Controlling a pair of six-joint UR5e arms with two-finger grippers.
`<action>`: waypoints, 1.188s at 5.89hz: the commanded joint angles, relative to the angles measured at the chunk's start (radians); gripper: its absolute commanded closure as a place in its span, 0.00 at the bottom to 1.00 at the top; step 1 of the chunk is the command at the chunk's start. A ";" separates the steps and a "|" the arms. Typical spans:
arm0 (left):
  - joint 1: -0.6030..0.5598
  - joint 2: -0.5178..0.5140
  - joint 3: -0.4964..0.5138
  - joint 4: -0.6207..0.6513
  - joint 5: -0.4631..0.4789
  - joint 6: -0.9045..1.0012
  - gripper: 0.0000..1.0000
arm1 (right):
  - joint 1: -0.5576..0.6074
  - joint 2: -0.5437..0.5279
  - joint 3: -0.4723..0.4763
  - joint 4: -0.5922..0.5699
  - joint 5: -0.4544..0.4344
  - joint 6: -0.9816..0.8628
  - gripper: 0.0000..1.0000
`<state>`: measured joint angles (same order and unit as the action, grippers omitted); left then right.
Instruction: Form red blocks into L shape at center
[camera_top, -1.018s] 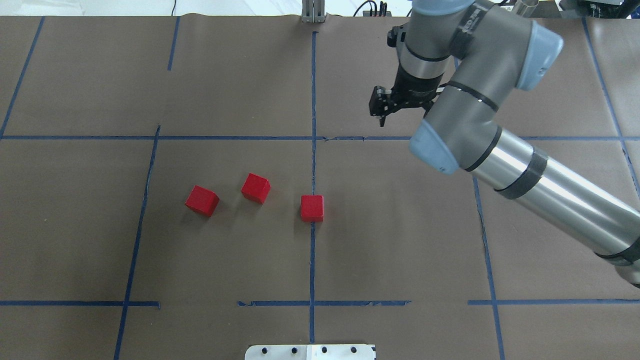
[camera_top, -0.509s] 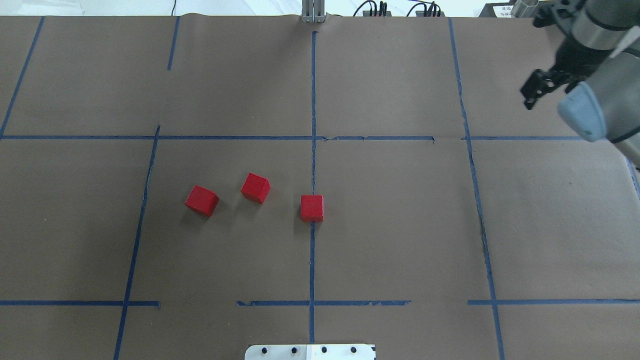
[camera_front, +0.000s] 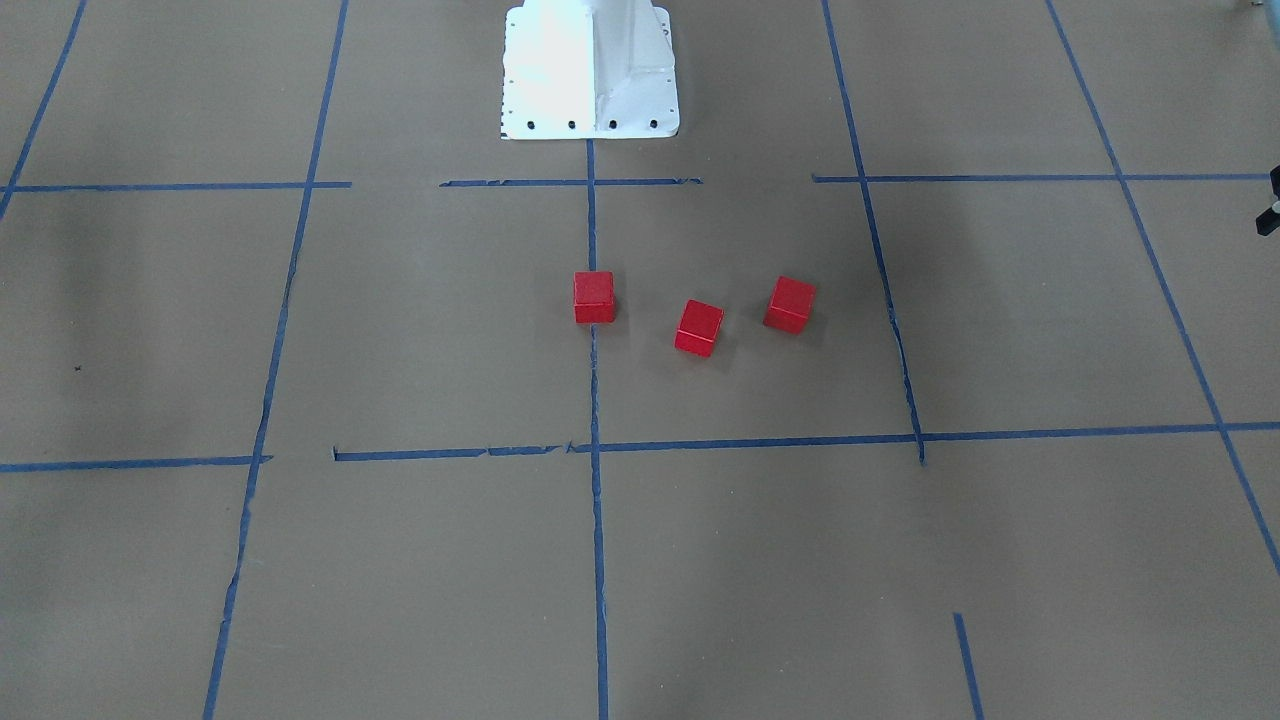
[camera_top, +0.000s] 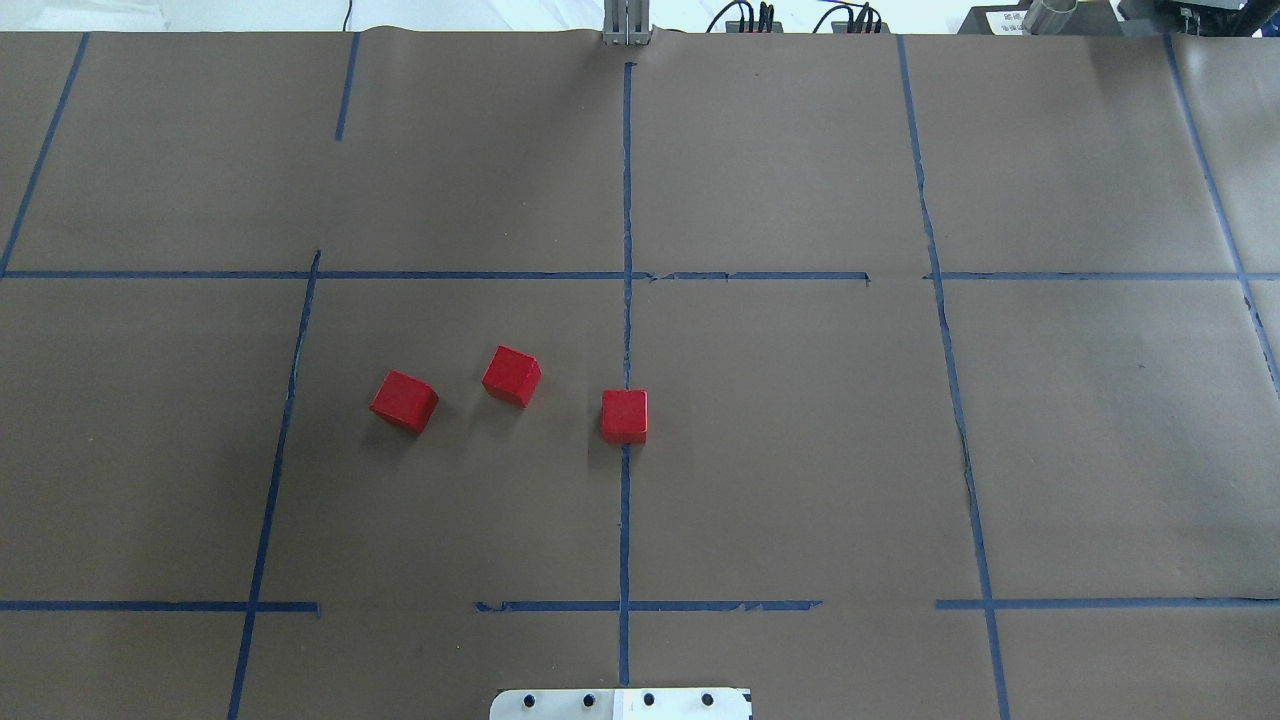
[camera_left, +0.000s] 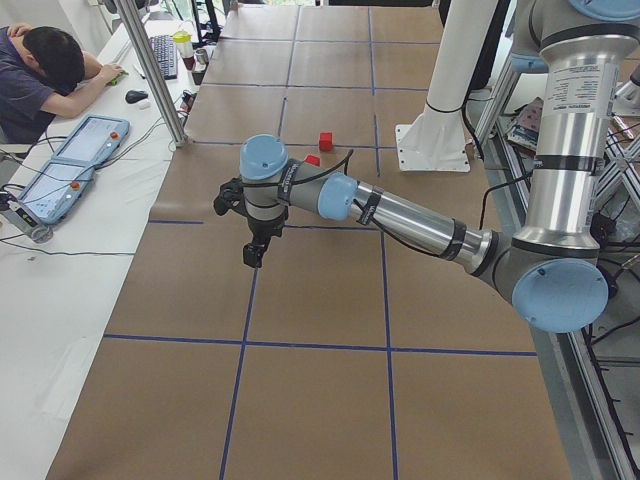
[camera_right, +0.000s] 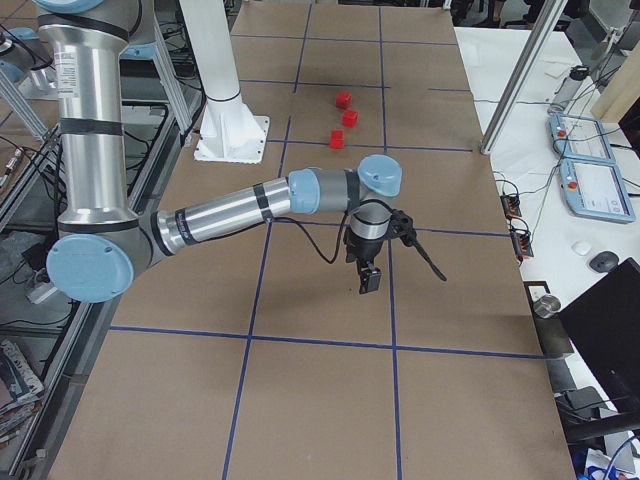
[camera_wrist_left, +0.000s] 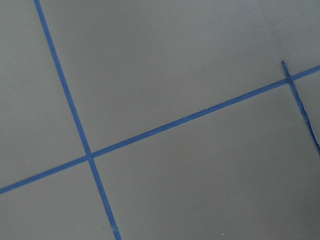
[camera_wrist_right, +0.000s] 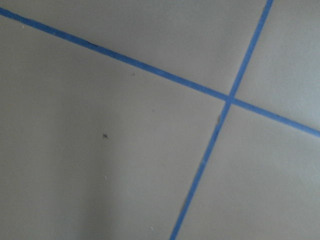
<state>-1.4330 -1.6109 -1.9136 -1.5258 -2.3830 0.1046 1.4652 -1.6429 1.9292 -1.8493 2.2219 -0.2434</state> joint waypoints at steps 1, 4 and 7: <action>0.173 -0.059 -0.059 -0.059 0.007 -0.099 0.00 | 0.070 -0.180 0.027 0.080 0.054 -0.045 0.00; 0.481 -0.300 -0.041 -0.077 0.087 -0.530 0.00 | 0.070 -0.179 0.025 0.096 0.055 0.038 0.00; 0.752 -0.488 0.090 -0.085 0.390 -0.973 0.00 | 0.070 -0.178 0.025 0.096 0.056 0.039 0.00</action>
<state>-0.7389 -2.0317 -1.8929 -1.6065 -2.0535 -0.7590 1.5355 -1.8220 1.9543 -1.7534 2.2766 -0.2052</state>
